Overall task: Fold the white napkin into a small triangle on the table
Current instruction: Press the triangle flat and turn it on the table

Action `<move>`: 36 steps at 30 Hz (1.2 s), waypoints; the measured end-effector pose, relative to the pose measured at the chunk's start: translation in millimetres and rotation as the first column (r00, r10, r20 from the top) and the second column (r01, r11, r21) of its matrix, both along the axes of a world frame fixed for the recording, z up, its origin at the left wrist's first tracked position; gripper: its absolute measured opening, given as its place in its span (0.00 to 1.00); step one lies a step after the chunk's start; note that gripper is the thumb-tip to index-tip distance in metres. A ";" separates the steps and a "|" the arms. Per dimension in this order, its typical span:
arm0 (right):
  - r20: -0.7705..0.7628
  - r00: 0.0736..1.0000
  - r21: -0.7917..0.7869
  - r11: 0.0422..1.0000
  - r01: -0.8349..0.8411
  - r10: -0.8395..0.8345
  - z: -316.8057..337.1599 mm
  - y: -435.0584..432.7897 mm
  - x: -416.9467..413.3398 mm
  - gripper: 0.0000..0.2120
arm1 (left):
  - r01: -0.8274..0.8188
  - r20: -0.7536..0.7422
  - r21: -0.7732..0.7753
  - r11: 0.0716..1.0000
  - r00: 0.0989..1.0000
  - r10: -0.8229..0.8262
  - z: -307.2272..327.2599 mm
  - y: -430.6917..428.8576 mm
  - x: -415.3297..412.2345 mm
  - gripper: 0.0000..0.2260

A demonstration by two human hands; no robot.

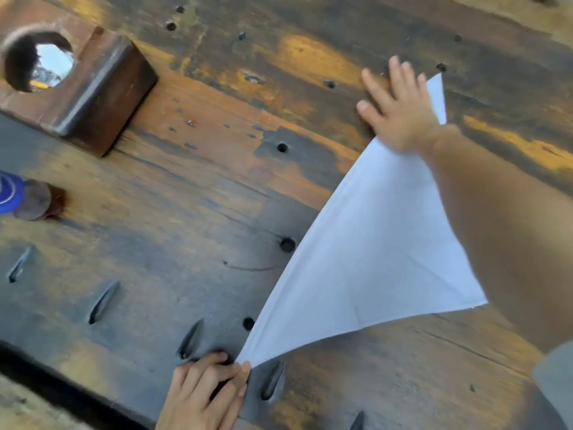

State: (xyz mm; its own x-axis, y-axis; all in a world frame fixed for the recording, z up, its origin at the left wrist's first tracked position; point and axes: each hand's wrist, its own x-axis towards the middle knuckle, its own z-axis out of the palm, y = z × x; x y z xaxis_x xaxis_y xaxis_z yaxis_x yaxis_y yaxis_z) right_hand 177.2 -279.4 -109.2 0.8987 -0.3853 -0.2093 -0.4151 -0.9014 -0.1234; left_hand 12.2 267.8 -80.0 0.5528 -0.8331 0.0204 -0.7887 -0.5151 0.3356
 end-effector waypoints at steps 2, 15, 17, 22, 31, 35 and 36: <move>-0.027 0.999 -0.004 1.000 0.026 -0.026 -0.2 -10.0 8.4 0.32 | -0.056 -0.043 -0.046 0.997 0.998 0.054 2.2 -7.3 -8.7 0.14; 0.288 0.850 0.353 0.874 0.334 -0.441 55.2 188.7 -138.9 0.28 | 0.597 0.007 0.021 0.802 0.802 -0.597 13.1 -180.5 136.9 0.25; 0.199 0.809 0.314 0.818 0.483 -0.554 43.3 207.2 -187.8 0.30 | 0.735 0.036 0.172 0.655 0.660 -0.750 3.1 -239.4 158.2 0.34; 0.036 0.857 0.106 0.855 0.507 -0.513 16.3 182.0 -252.9 0.35 | 0.813 0.084 0.237 0.532 0.528 -0.845 -23.4 -293.7 160.6 0.39; 0.239 0.920 0.104 0.950 0.293 -0.310 37.3 82.3 -263.7 0.29 | 0.198 0.024 0.234 0.952 0.978 -0.209 -32.7 -295.8 53.7 0.40; 0.382 0.841 0.198 0.923 0.330 -0.383 58.1 134.6 -307.7 0.21 | 0.226 -0.037 0.099 0.969 0.974 -0.224 -20.2 -298.6 46.8 0.36; 0.381 0.836 0.221 0.917 0.333 -0.396 60.6 150.1 -321.1 0.20 | 0.290 -0.046 -0.018 0.957 0.956 -0.290 -16.4 -294.7 45.9 0.34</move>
State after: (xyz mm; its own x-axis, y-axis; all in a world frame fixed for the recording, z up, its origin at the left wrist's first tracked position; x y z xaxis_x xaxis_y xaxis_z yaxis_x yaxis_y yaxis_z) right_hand -143.9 -129.3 -48.5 0.7140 -0.6968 0.0692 -0.5937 -0.6548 -0.4677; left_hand 58.0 -26.9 -96.4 0.2881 -0.9575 0.0098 -0.8867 -0.2629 0.3803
